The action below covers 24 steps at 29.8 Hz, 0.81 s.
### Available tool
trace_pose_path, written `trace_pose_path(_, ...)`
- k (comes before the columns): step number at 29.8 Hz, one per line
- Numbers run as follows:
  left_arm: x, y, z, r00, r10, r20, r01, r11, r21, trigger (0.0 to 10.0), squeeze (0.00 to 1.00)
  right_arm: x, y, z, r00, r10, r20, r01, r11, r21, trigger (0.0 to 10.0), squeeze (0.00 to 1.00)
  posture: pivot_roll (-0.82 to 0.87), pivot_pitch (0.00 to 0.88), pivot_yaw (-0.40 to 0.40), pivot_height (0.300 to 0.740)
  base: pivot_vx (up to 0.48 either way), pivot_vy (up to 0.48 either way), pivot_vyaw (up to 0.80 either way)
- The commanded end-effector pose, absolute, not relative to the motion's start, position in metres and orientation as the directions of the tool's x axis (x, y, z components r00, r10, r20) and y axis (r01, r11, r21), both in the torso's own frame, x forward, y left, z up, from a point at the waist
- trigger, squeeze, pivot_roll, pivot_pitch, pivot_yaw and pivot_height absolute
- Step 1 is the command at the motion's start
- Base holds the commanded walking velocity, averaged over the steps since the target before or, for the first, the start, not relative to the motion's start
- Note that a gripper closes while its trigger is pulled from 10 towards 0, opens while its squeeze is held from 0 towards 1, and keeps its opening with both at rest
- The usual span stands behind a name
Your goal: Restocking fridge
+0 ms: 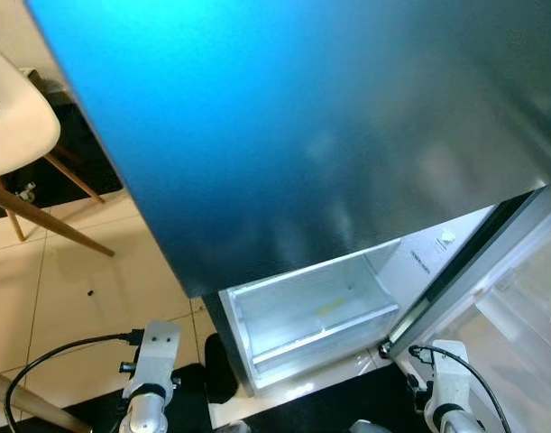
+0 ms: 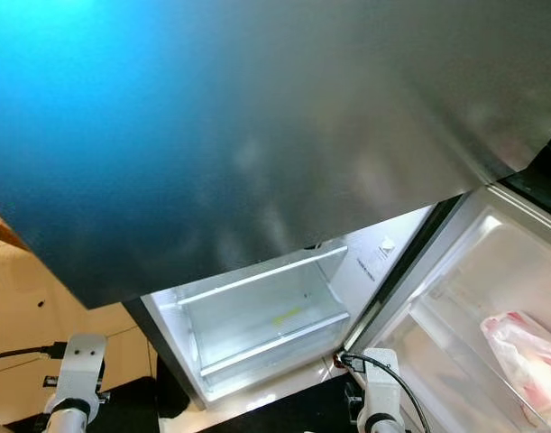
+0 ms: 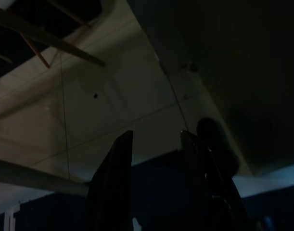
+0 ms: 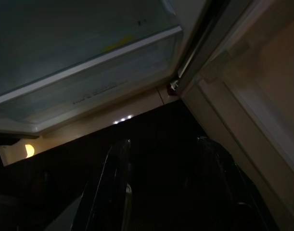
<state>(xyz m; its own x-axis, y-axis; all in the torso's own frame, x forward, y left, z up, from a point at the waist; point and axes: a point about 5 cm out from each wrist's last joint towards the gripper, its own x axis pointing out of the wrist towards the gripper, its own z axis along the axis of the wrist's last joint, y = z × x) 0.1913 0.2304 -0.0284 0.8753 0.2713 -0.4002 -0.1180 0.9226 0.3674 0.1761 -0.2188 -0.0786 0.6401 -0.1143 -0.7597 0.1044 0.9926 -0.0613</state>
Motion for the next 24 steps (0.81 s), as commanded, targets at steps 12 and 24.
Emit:
trace_pose_path(12, 0.147, 0.230, -0.075, 0.698, 0.250, -0.671, -0.032, 0.947, 0.319, 10.0, 0.00, 0.133, -0.211, -0.099, 0.497, -0.053, -0.866, -0.057, 0.994, -0.093, 10.0, 0.00, -0.04, 0.069, -0.026, 0.740, 0.000, 0.000, 0.00)
trace_pose_path(24, 0.129, 0.242, -0.087, 0.607, 0.273, -0.746, 0.030, 0.931, 0.364, 10.0, 0.00, 0.122, -0.206, -0.103, 0.462, -0.019, -0.886, -0.209, 0.969, -0.130, 10.0, 0.00, -0.05, 0.062, -0.034, 0.740, 0.000, 0.000, 0.00)
